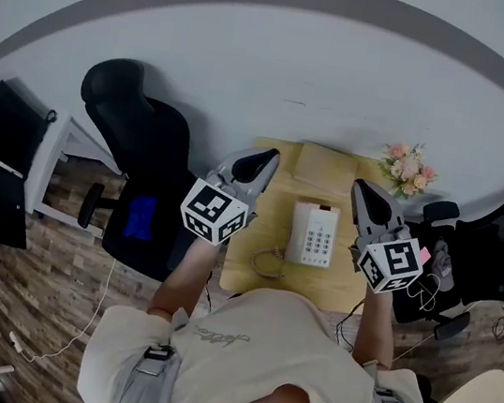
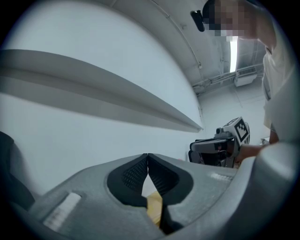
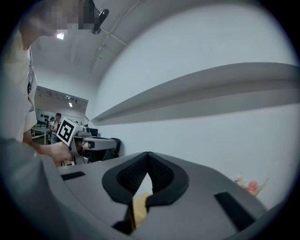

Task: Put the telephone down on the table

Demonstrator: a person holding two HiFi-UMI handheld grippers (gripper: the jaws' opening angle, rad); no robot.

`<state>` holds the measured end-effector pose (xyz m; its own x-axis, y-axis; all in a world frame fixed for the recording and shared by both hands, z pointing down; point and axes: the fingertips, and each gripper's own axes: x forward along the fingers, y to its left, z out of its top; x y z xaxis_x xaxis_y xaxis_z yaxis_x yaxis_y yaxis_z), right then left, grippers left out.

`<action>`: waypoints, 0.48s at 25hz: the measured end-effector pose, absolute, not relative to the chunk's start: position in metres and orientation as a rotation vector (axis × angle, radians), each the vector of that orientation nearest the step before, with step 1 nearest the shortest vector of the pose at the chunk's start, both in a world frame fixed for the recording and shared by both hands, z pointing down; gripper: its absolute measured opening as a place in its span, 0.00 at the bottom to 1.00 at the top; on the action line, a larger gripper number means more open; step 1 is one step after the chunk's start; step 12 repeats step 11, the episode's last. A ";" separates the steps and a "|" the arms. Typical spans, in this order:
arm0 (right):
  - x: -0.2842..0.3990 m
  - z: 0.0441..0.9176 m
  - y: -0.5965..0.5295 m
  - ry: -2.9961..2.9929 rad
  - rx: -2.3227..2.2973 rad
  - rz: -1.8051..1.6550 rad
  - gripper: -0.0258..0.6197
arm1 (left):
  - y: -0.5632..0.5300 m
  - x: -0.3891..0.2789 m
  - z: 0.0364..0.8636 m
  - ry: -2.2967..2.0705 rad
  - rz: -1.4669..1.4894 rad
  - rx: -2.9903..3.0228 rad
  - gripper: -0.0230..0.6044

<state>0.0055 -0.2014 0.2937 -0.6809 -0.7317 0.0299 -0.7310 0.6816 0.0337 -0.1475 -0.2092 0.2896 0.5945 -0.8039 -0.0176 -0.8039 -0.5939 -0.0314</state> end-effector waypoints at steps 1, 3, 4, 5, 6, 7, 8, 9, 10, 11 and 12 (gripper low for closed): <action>0.005 0.294 -0.202 -2.843 1.237 -0.027 0.04 | -0.209 -0.147 0.290 1.397 0.002 -2.773 0.06; 0.004 0.295 -0.202 -2.842 1.238 -0.024 0.04 | -0.208 -0.149 0.290 1.397 0.001 -2.775 0.06; 0.004 0.295 -0.202 -2.841 1.238 -0.024 0.04 | -0.208 -0.150 0.290 1.399 0.001 -2.775 0.06; 0.003 0.295 -0.202 -2.839 1.238 -0.025 0.04 | -0.209 -0.151 0.291 1.402 0.003 -2.776 0.06; 0.003 0.295 -0.203 -2.839 1.237 -0.027 0.04 | -0.210 -0.152 0.292 1.406 0.005 -2.776 0.06; 0.002 0.295 -0.204 -2.839 1.235 -0.030 0.04 | -0.211 -0.153 0.293 1.410 0.008 -2.775 0.06; 0.002 0.296 -0.205 -2.839 1.234 -0.032 0.04 | -0.213 -0.154 0.294 1.413 0.009 -2.775 0.06; 0.002 0.297 -0.206 -2.839 1.233 -0.034 0.04 | -0.214 -0.155 0.295 1.415 0.009 -2.776 0.06; 0.002 0.297 -0.208 -2.839 1.234 -0.035 0.04 | -0.216 -0.155 0.297 1.416 0.009 -2.777 0.06; 0.001 0.298 -0.209 -2.839 1.235 -0.036 0.04 | -0.217 -0.155 0.298 1.417 0.008 -2.779 0.06; 0.001 0.298 -0.209 -2.839 1.235 -0.036 0.04 | -0.217 -0.155 0.298 1.417 0.008 -2.779 0.06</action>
